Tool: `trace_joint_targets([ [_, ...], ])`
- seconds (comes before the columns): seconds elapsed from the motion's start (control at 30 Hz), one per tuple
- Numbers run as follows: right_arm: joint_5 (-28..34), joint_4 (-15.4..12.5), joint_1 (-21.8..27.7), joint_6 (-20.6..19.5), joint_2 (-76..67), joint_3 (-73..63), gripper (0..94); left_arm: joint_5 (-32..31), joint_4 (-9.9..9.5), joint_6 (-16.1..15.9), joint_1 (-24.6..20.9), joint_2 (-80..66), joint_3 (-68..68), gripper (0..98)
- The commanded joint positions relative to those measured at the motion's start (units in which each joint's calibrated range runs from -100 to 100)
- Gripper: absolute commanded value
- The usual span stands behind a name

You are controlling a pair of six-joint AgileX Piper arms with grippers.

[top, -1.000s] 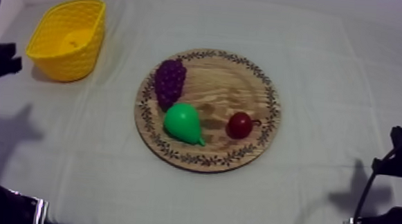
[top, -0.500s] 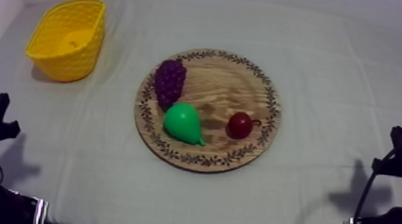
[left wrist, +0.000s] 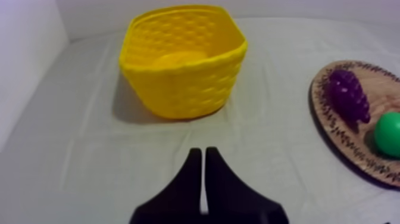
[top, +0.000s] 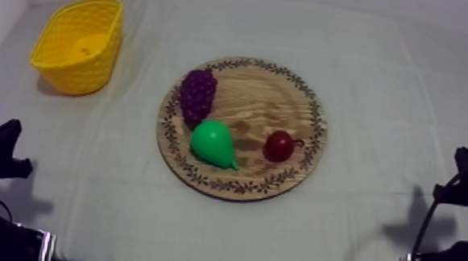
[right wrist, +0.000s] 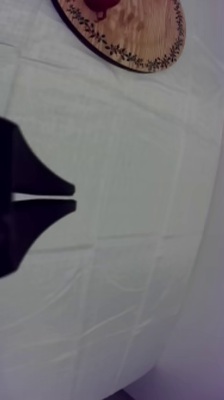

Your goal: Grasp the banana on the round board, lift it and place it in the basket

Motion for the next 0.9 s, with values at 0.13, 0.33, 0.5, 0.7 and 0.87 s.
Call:
trace_joint_targets([
  [0.13,-0.02,0.01,0.00,0.00,-0.02,-0.03,0.3,-6.02,0.01,11.40,1.95,-0.13,1.75,0.1],
  [0.33,-0.02,0.01,0.00,0.00,-0.02,-0.03,0.3,-6.90,0.01,11.58,2.18,-0.15,2.00,0.1],
  [0.5,-0.02,0.01,0.00,0.00,-0.02,-0.03,0.3,-6.99,0.01,10.84,2.21,-0.15,2.03,0.1],
  [0.7,-0.02,0.01,0.00,0.00,-0.02,-0.03,0.3,-7.01,0.01,10.70,2.21,-0.15,2.03,0.1],
  [0.87,-0.02,0.01,0.00,0.00,-0.02,-0.03,0.3,-7.01,0.01,10.69,2.21,-0.15,2.03,0.1],
])
